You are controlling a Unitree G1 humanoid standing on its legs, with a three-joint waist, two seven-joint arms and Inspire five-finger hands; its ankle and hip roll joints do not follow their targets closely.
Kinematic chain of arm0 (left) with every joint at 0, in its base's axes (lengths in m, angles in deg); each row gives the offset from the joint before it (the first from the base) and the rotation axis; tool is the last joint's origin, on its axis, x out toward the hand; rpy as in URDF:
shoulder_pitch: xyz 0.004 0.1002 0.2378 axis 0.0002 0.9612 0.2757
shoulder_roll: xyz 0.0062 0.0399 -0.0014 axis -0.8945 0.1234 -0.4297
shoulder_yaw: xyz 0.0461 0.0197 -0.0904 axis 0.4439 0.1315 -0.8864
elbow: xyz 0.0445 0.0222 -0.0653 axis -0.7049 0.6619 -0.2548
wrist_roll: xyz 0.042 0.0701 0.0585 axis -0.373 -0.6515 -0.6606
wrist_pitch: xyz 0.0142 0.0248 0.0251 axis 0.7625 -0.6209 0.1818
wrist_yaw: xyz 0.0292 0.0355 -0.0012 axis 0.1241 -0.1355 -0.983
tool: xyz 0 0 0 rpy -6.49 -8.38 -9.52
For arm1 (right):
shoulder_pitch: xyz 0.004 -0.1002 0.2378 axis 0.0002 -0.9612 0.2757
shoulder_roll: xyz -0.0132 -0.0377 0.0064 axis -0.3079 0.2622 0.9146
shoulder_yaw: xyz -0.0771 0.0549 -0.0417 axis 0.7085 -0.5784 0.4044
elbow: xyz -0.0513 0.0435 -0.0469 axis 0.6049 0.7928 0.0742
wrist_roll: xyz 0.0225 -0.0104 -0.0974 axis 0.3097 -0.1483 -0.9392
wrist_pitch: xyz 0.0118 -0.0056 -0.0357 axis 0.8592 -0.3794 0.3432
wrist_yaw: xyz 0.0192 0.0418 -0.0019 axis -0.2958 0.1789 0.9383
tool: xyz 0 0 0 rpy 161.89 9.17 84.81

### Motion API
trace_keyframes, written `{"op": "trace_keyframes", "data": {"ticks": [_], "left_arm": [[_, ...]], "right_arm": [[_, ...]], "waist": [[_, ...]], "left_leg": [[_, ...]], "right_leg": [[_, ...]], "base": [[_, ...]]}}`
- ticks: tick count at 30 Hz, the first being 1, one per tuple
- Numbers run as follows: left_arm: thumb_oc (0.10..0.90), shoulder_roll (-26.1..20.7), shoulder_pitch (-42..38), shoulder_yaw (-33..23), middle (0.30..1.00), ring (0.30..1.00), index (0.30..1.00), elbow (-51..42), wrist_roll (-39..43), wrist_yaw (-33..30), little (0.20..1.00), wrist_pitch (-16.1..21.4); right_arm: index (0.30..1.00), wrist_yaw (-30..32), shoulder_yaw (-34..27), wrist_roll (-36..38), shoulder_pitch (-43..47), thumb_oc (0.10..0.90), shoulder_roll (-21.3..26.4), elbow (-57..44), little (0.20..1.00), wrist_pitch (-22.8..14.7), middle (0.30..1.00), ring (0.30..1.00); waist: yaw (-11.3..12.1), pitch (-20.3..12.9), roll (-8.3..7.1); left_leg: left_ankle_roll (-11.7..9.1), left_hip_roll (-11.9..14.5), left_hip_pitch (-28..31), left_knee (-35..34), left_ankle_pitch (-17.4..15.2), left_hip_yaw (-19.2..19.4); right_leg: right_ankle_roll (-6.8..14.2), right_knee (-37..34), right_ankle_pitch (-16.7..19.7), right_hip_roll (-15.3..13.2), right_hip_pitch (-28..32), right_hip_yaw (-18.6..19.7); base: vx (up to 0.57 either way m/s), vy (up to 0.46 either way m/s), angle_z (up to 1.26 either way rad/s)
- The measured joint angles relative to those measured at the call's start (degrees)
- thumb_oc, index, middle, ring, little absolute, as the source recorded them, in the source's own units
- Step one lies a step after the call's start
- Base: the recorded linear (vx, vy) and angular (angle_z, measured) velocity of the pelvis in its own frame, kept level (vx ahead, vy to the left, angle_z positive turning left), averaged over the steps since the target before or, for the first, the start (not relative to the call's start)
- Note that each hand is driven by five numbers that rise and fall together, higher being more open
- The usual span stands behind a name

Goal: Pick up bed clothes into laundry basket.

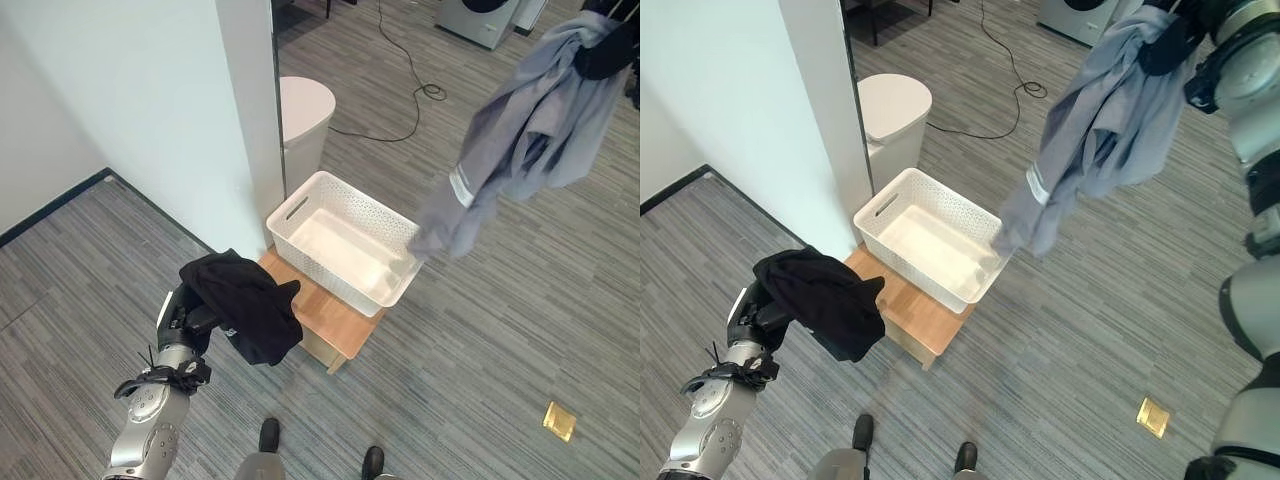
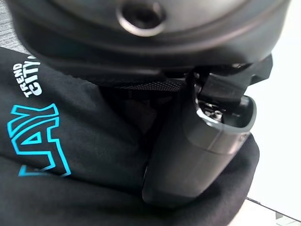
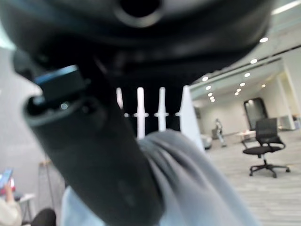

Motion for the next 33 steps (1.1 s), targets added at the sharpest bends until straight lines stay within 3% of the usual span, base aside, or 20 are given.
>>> {"op": "trace_keyframes", "data": {"ticks": [5, 21, 33], "left_arm": [[0.400, -0.1, 0.1, 0.5, 0.300, 0.300, 0.300, 0.1, 1.5, 0.5, 0.300, 0.0], [0.400, 0.1, -0.8, 1.2, 0.300, 0.300, 0.300, 5.4, 1.5, 0.5, 0.300, 0.0], [0.400, 0.5, -1.4, 1.5, 0.300, 0.300, 0.300, 7.2, 1.5, 0.5, 0.300, 0.0]], "right_arm": [[0.300, 0.1, 0.8, -1.6, 0.2, 0.400, -2.9, 2.2, 0.300, 0.7, 0.300, 0.300], [0.300, 0.0, 4.5, -4.2, 6.8, 0.400, -13.7, -3.2, 0.300, 0.8, 0.300, 0.300], [0.300, 0.0, 5.6, -4.8, 8.1, 0.400, -15.7, -3.1, 0.300, 1.5, 0.300, 0.300]], "waist": [[1.6, 0.0, 0.02], [1.5, 0.0, 0.03], [1.5, 0.0, 0.03]], "left_leg": [[0.0, 0.0, -1.0, 0.0, 0.0, -0.6], [-0.1, 0.5, -2.3, 0.1, 0.2, -1.4], [-0.2, 0.6, -2.2, 0.1, 0.3, -1.4]], "right_leg": [[0.0, 0.0, 0.0, 0.0, -0.6, -0.4], [0.0, 0.0, 0.0, 0.6, -1.7, -0.4], [0.0, 0.0, 0.0, 0.7, -1.5, -0.3]], "base": [[-0.01, -0.010, 0.03], [0.01, -0.001, 0.02], [0.00, 0.000, 0.00]]}}
